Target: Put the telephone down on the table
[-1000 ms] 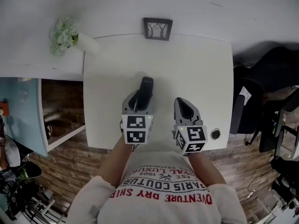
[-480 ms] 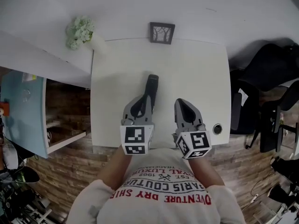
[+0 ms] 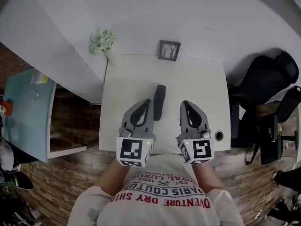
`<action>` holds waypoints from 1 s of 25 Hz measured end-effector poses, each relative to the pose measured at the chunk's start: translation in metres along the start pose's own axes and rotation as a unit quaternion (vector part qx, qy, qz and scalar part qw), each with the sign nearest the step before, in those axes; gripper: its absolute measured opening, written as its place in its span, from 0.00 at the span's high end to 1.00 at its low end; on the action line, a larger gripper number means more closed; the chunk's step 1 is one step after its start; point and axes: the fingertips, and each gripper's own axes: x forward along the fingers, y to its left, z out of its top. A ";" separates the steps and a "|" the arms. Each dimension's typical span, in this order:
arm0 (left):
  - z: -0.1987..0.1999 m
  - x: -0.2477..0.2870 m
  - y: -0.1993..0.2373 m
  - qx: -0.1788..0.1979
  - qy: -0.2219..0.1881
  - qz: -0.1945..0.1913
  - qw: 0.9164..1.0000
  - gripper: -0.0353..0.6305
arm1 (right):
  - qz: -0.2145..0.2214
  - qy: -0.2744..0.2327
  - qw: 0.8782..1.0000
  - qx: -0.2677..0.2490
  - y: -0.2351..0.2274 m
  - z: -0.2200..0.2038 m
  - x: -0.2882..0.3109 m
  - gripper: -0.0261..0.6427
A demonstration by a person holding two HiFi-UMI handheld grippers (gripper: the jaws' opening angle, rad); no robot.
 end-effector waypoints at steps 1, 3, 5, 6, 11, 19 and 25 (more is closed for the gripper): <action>0.009 -0.006 0.003 0.006 -0.018 0.005 1.000 0.90 | 0.002 -0.006 1.000 -0.006 0.004 0.006 -0.001 0.92; 0.026 -0.018 0.007 0.020 -0.051 0.018 0.998 0.90 | 0.009 -0.019 1.000 -0.017 0.013 0.016 -0.004 0.92; 0.039 -0.028 0.010 0.028 -0.074 0.029 0.996 0.90 | 0.016 -0.031 0.999 -0.026 0.022 0.024 -0.007 0.92; 0.043 -0.032 0.011 0.028 -0.081 0.032 0.996 0.90 | 0.018 -0.035 0.999 -0.029 0.026 0.026 -0.008 0.92; 0.049 -0.042 0.013 0.038 -0.093 0.033 0.994 0.90 | 0.019 -0.040 0.998 -0.035 0.034 0.033 -0.015 0.92; 0.053 -0.045 0.013 0.046 -0.096 0.033 0.994 0.90 | 0.019 -0.041 0.998 -0.035 0.040 0.034 -0.018 0.92; 0.049 -0.043 0.011 0.041 -0.090 0.034 0.995 0.90 | 0.019 -0.030 0.999 -0.036 0.041 0.027 -0.019 0.92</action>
